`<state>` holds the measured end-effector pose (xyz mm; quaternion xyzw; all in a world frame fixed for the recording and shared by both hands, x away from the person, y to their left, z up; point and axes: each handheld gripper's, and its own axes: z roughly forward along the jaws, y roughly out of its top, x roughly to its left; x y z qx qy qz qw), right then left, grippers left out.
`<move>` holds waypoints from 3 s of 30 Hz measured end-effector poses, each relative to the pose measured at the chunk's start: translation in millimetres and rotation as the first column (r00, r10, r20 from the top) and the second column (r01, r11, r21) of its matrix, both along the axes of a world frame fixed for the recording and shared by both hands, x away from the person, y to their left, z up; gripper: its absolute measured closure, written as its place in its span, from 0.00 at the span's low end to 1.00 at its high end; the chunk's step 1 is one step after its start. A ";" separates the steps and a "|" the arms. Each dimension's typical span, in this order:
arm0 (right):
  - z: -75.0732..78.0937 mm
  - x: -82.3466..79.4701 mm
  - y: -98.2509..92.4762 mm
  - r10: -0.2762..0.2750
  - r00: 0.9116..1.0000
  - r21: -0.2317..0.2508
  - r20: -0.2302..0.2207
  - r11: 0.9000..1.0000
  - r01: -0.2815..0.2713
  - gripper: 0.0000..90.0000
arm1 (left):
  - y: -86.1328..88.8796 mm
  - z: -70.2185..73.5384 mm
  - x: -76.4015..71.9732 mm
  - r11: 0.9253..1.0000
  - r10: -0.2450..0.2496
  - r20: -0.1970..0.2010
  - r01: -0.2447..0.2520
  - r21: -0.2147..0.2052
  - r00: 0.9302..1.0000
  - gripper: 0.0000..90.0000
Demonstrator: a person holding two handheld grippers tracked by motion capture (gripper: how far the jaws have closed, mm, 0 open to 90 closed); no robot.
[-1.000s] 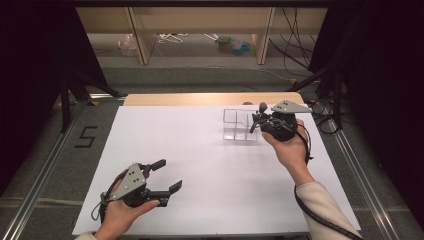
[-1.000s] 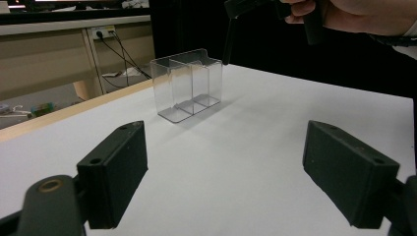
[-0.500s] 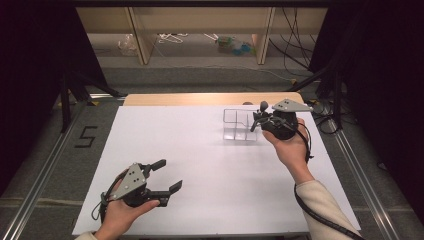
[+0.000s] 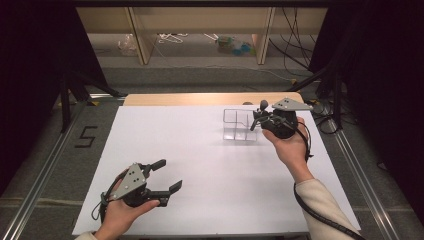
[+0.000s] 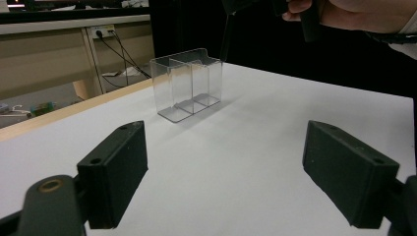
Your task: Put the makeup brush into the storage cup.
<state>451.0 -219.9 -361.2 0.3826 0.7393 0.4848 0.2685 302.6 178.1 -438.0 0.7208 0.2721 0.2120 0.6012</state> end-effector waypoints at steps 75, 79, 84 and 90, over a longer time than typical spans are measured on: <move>12.5 13.2 -1.5 -0.039 0.999 -0.002 0.025 0.999 0.040 0.86 | 0.5 -0.3 0.5 1.000 0.000 0.003 0.000 0.008 1.000 0.19; 12.3 14.2 -1.9 -0.037 0.999 -0.007 0.032 0.999 0.038 0.86 | 0.5 -0.3 0.7 1.000 -0.001 0.005 0.001 0.008 1.000 0.19; 11.6 15.3 -1.4 -0.040 0.999 -0.001 0.024 0.999 0.040 0.86 | 0.2 -0.4 0.4 1.000 0.002 0.000 -0.002 0.002 1.000 0.19; 11.5 16.5 -1.4 -0.041 0.999 -0.010 0.023 0.999 0.041 0.86 | -0.2 -0.7 0.4 1.000 0.001 -0.004 -0.001 -0.001 1.000 0.19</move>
